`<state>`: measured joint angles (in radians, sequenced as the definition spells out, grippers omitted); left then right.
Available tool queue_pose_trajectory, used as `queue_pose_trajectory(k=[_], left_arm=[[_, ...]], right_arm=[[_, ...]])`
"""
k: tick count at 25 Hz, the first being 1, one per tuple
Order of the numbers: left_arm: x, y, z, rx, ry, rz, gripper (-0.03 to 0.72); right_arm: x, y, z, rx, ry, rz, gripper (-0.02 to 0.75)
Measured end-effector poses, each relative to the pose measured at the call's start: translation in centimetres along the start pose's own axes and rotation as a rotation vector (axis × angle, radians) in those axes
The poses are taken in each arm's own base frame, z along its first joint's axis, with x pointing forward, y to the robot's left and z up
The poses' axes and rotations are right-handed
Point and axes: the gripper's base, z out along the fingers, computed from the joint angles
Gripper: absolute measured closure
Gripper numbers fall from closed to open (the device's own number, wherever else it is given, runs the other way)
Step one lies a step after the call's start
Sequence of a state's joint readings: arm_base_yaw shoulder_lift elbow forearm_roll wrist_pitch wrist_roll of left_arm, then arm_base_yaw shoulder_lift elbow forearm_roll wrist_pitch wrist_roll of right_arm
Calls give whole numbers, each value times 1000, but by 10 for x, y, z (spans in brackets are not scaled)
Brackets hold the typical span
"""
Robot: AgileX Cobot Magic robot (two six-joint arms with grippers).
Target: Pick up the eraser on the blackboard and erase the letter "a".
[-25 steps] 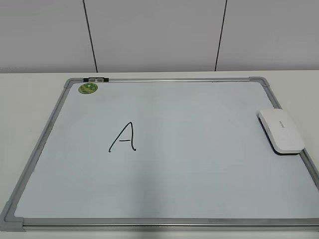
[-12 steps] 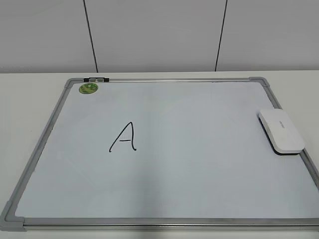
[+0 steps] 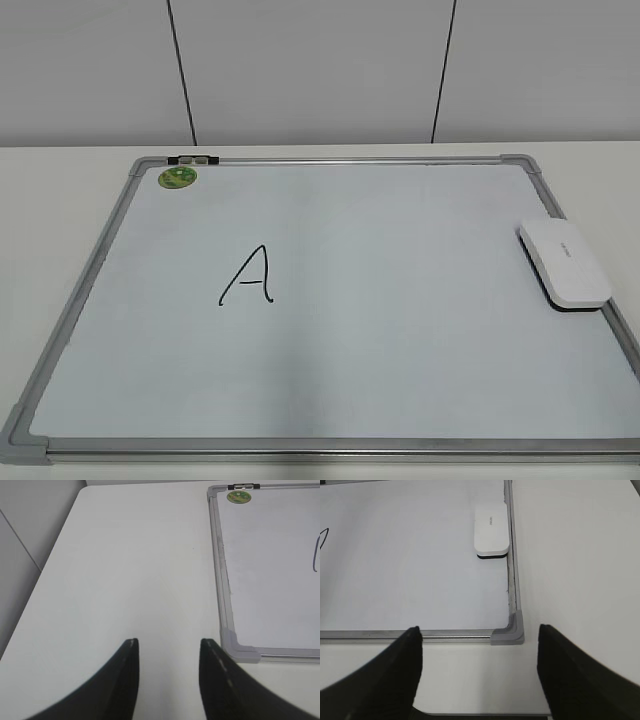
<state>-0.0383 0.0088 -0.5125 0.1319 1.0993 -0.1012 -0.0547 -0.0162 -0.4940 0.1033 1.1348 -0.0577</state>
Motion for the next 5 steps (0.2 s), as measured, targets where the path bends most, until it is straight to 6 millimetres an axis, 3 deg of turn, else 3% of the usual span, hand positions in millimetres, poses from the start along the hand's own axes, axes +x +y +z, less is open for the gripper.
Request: queue_pose_trajectory(k=[5], left_arm=[[0, 0, 0, 0, 0, 0, 413]], right_arm=[[0, 0, 0, 0, 0, 0, 205]])
